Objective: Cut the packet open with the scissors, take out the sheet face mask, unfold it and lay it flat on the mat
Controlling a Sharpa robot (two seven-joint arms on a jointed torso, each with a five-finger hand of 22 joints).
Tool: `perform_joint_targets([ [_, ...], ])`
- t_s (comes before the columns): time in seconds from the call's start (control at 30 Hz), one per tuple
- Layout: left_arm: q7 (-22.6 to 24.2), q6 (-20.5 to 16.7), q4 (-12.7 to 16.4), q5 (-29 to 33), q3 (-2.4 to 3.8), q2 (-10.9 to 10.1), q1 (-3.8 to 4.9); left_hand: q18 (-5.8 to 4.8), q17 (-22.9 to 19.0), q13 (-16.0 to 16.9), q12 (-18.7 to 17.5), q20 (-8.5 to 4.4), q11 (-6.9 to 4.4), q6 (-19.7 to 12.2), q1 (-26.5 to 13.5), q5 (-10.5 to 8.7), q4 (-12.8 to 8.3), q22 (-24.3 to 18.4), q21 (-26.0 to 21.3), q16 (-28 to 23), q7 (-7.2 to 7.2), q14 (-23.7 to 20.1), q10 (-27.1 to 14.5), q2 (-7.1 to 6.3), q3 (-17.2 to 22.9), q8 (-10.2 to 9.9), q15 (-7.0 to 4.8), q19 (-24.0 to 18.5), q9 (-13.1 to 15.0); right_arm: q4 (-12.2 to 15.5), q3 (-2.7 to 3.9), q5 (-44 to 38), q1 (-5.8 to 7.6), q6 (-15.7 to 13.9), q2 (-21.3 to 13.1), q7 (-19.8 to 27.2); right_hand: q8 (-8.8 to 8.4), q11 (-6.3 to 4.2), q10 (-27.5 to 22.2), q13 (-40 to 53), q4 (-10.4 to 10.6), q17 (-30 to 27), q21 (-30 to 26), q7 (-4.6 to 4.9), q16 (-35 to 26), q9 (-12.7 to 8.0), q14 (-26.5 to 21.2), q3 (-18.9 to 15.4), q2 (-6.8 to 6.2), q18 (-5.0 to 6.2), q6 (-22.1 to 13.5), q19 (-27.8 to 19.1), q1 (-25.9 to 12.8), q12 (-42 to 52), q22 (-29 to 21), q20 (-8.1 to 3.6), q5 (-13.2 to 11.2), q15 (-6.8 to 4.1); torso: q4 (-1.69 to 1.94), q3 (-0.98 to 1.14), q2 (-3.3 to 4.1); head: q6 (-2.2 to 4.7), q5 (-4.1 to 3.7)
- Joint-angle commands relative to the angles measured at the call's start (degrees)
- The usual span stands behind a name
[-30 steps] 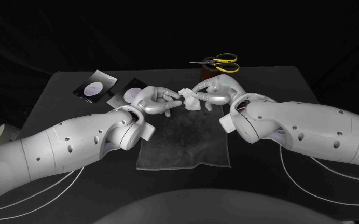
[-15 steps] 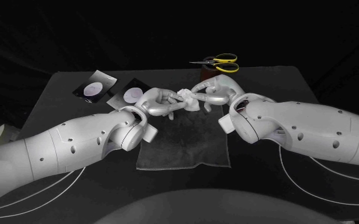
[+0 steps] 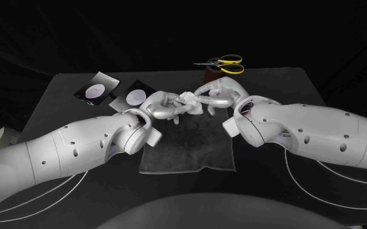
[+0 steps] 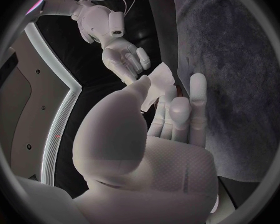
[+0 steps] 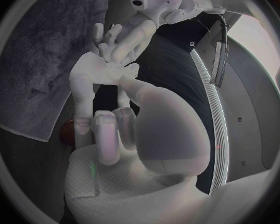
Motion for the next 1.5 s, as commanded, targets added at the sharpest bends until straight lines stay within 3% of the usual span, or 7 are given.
perform_joint_targets([
  [0.03,0.4,2.4,0.1,1.0,0.06,0.2,0.0,0.73,0.1,0.2,0.5,-0.11,-0.71,2.0,0.5,0.12,0.5,0.3,0.4,0.3,-0.61,0.4,0.0,1.38,0.3,1.1,-0.48,0.0,0.4,-0.2,0.05,0.0,0.01,0.9,0.0,0.6,1.16,-0.25,4.8,10.7,0.0,13.6,0.1,-0.05,0.2,1.6,5.8,0.3,0.64,1.19,0.4,0.0,0.2,-0.3,0.0,-0.36,0.2,-0.39,0.02,-0.05,0.03,0.01,-0.04],
  [0.33,0.8,3.1,0.0,2.3,0.06,-0.1,0.0,0.63,0.2,0.4,1.4,-0.95,-1.95,6.4,2.9,0.12,1.3,1.0,1.0,0.5,-2.37,0.4,0.4,4.66,2.2,3.7,-1.52,0.2,1.2,-0.8,0.05,-0.1,0.01,0.8,0.0,0.7,1.16,-0.25,4.8,10.7,0.0,13.6,0.1,-0.05,0.2,1.6,5.8,0.3,0.64,1.19,0.4,0.0,0.2,-0.3,0.0,-0.36,0.2,-0.39,0.01,-0.03,-0.01,0.01,-0.1],
  [0.53,1.2,3.3,0.0,3.6,0.06,-0.3,0.0,0.56,0.2,0.3,1.4,-1.35,-2.42,7.4,5.1,0.12,0.4,1.5,1.3,0.5,-2.95,0.4,0.5,5.95,3.9,5.0,-1.95,0.3,1.9,-1.3,0.05,-0.1,0.02,0.8,-0.1,0.7,1.16,-0.25,4.8,10.7,0.0,13.6,0.1,-0.05,0.2,1.6,5.8,0.3,0.64,1.19,0.4,0.0,0.2,-0.3,0.0,-0.36,0.2,-0.39,-0.01,-0.02,0.03,0.01,-0.13],
  [0.7,1.5,3.8,0.0,4.5,0.06,-0.3,0.0,0.52,0.3,0.2,1.3,-1.52,-2.48,7.3,5.9,0.12,-0.2,1.7,1.5,0.6,-2.91,0.5,0.5,6.08,4.7,5.6,-2.04,0.3,2.2,-2.2,0.05,-0.1,0.02,0.7,-0.1,0.6,1.16,-0.25,4.8,10.7,0.0,13.6,0.1,-0.05,0.2,1.6,5.8,0.3,0.64,1.19,0.4,0.0,0.2,-0.3,0.0,-0.36,0.2,-0.39,0.0,-0.02,0.01,0.01,-0.17],
  [0.93,1.8,5.1,0.1,4.9,0.06,-0.3,0.0,0.2,1.9,-0.4,0.7,-1.88,-2.53,7.8,8.0,0.12,-2.9,3.8,3.2,1.3,-2.26,1.3,1.3,5.89,7.8,8.4,-2.2,1.0,4.0,-3.1,0.05,-0.1,0.04,0.9,0.0,0.4,1.25,-0.24,4.8,10.7,-0.2,13.7,0.0,-0.04,0.2,1.7,5.8,0.4,0.68,1.19,0.3,0.0,0.1,-0.3,0.1,-0.39,0.2,-0.39,-0.02,0.0,0.03,0.01,-0.17],
  [1.5,2.5,6.7,0.3,8.4,0.07,-0.3,0.0,-0.03,3.4,-0.1,1.1,-1.88,-2.63,6.6,6.1,0.11,-3.4,5.8,5.0,2.4,-2.42,2.0,1.7,5.29,11.3,10.6,-2.23,1.2,5.9,-4.9,0.03,-3.3,0.05,2.1,0.6,-2.5,1.31,-0.21,4.7,10.4,-0.4,13.3,-0.5,0.0,0.0,1.8,5.7,0.4,0.6,1.27,0.1,-0.2,-0.2,-0.9,-0.1,-0.41,0.2,-0.37,0.01,-0.02,0.03,0.01,-0.38],
])
